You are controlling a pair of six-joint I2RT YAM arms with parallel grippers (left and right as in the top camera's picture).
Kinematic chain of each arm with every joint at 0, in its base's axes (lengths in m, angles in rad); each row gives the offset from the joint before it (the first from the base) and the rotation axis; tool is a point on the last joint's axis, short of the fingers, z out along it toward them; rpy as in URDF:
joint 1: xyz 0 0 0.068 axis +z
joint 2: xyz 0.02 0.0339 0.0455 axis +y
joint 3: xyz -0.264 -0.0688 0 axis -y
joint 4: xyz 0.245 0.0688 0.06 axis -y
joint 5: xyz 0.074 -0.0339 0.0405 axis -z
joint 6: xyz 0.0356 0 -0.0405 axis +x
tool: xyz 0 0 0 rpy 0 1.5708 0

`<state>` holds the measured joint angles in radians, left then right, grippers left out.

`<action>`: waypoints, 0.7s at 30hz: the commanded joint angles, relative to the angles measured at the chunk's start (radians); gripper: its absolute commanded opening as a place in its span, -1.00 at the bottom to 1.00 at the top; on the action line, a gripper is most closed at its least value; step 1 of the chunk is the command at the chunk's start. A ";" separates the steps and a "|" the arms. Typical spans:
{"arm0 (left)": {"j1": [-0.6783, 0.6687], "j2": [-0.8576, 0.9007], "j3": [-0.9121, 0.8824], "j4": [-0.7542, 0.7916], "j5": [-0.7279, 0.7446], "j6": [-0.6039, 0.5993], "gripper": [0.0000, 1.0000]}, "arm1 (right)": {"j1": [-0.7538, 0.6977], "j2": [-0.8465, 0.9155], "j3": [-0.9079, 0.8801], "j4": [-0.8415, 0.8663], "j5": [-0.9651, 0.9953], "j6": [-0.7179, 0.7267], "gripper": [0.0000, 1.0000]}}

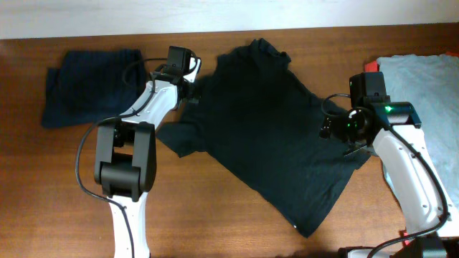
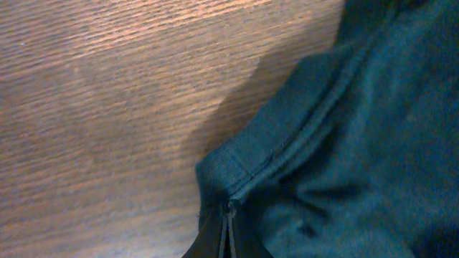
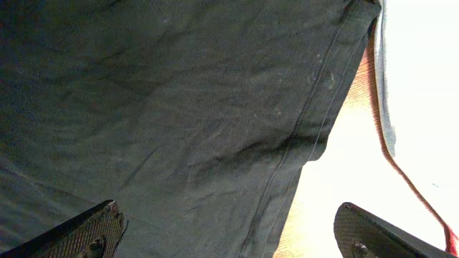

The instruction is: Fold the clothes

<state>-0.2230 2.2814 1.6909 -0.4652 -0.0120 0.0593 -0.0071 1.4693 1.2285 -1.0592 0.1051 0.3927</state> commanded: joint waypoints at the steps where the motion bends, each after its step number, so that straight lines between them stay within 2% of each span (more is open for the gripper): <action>1: 0.003 0.063 0.010 0.024 -0.011 0.007 -0.94 | -0.006 -0.002 0.016 0.000 0.011 0.004 0.97; 4: 0.003 0.078 0.010 0.045 -0.037 0.053 -0.94 | -0.006 -0.002 0.016 0.000 0.011 0.004 0.97; 9: 0.003 0.078 0.014 0.068 -0.190 0.055 -0.92 | -0.006 -0.002 0.016 0.000 0.011 0.004 0.97; 11: 0.003 0.078 0.024 0.068 -0.224 0.068 -0.64 | -0.006 -0.002 0.016 0.000 0.011 0.004 0.97; 13: 0.003 0.074 0.037 0.068 -0.224 0.070 -0.15 | -0.006 -0.002 0.016 0.000 0.011 0.004 0.97; 14: 0.003 0.070 0.044 0.067 -0.224 0.070 -0.04 | -0.006 -0.002 0.016 0.000 0.011 0.004 0.98; 16: 0.003 0.050 0.064 0.063 -0.217 0.069 0.13 | -0.006 -0.002 0.016 0.000 0.011 0.004 0.97; 21: 0.003 -0.051 0.070 0.035 -0.213 0.060 0.34 | -0.006 -0.002 0.016 0.000 0.011 0.004 0.97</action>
<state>-0.2214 2.3135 1.7351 -0.4049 -0.2111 0.1162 -0.0071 1.4693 1.2285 -1.0592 0.1051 0.3927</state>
